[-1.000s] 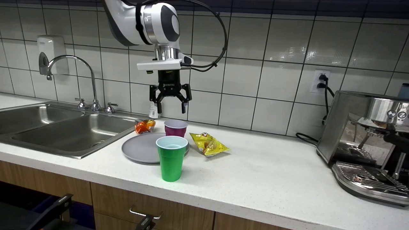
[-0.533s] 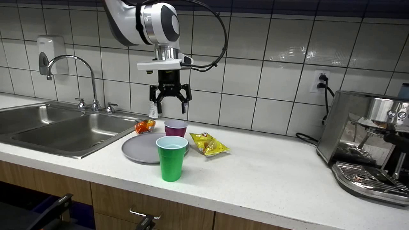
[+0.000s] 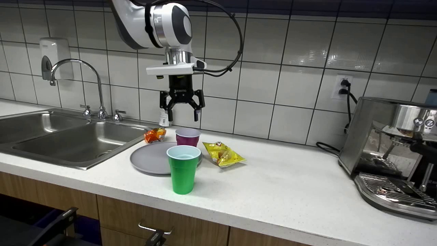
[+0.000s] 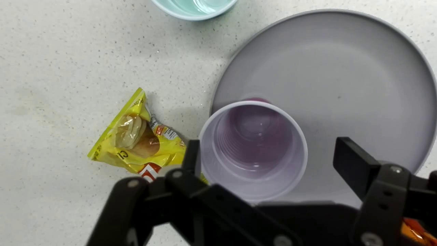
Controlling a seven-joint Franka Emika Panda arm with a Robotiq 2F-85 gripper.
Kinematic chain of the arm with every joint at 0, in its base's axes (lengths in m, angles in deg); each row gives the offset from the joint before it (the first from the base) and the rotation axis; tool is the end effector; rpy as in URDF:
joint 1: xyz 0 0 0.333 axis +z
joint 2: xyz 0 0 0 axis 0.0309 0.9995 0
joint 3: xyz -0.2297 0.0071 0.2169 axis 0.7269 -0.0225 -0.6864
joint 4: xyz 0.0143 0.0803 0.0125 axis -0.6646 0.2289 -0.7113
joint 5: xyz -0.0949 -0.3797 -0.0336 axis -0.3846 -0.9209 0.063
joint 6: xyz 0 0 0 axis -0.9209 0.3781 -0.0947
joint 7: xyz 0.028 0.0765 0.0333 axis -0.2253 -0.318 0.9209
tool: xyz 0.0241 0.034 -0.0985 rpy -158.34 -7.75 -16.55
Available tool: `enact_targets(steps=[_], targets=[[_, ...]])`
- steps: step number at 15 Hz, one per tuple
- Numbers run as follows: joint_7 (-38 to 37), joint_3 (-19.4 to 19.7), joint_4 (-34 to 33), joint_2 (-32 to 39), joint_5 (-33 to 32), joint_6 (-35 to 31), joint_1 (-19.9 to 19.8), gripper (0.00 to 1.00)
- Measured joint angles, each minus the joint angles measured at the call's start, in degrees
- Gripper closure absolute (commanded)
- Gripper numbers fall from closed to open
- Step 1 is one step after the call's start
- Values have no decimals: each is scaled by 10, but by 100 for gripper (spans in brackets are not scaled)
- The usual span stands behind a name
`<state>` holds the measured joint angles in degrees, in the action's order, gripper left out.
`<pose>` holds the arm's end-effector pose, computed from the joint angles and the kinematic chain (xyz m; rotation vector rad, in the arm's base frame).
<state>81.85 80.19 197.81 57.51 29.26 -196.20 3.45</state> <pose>0.5461 -0.0087 0.2948 2.9943 0.1317 -0.1049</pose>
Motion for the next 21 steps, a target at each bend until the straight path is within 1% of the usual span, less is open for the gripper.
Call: enact_targets(steps=[5, 11, 21], targets=[[-2, 0, 0, 1, -1, -1, 0, 0], [-26, 0, 9, -12, 0, -1, 0, 0], [-26, -1, 71, -68, 8, -3, 0, 0]])
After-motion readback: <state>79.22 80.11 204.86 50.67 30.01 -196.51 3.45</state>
